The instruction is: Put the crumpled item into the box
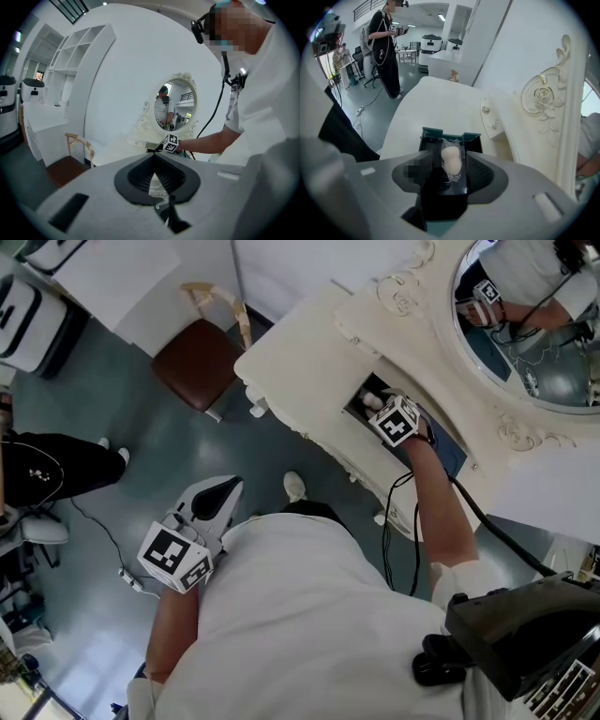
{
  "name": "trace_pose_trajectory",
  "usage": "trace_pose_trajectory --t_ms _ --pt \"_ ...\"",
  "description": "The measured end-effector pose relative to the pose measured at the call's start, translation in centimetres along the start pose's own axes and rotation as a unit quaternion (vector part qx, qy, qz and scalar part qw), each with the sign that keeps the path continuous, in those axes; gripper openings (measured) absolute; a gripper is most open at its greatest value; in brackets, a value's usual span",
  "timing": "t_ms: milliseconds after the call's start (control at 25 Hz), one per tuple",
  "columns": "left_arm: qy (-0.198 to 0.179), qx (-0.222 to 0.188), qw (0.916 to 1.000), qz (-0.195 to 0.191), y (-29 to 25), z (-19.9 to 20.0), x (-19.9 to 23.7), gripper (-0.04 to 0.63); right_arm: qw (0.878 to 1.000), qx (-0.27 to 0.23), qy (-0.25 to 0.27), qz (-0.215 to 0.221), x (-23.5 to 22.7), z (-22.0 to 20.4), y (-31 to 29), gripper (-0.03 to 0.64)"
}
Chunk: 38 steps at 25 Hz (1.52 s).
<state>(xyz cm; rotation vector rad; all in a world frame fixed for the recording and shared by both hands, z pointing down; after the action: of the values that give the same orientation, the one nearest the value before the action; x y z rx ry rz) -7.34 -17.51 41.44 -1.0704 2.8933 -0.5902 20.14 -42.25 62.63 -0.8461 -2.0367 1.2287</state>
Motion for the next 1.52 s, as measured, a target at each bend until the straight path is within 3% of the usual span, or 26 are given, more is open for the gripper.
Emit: trace_pose_trajectory --t_ms 280,480,840,1160,1520 --pt "-0.01 -0.008 0.9996 -0.026 2.4 -0.6 -0.6 -0.002 0.997 -0.052 -0.037 -0.035 2.5 0.9 4.8 0.132" --pt "-0.014 -0.013 0.9989 -0.044 4.7 -1.7 -1.3 -0.002 0.994 -0.082 -0.058 -0.044 7.1 0.5 8.0 0.002" --pt "-0.026 -0.004 0.996 -0.085 8.6 -4.2 -3.5 -0.002 0.985 -0.119 -0.122 -0.014 18.4 -2.1 12.0 0.002" --pt "-0.026 0.011 0.9929 -0.115 11.8 -7.4 -5.7 -0.002 0.968 -0.163 -0.189 0.037 28.2 -4.2 15.8 0.002" --pt "-0.041 0.011 0.9893 -0.139 13.5 -9.1 -8.3 -0.002 0.958 -0.19 -0.199 0.085 37.9 -5.6 18.8 0.002"
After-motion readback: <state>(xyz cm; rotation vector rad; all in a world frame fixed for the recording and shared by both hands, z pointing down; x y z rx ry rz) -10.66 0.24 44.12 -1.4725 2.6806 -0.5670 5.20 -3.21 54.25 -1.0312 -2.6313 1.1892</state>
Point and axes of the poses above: the fingertips, and each gripper's own axes: y backward along the fingers, x to its left, z out of its top, the point moved 2 cm from there along y, backward along the fingers, and after that the axes turned 13 degrees about -y, right-handed, at the moved point
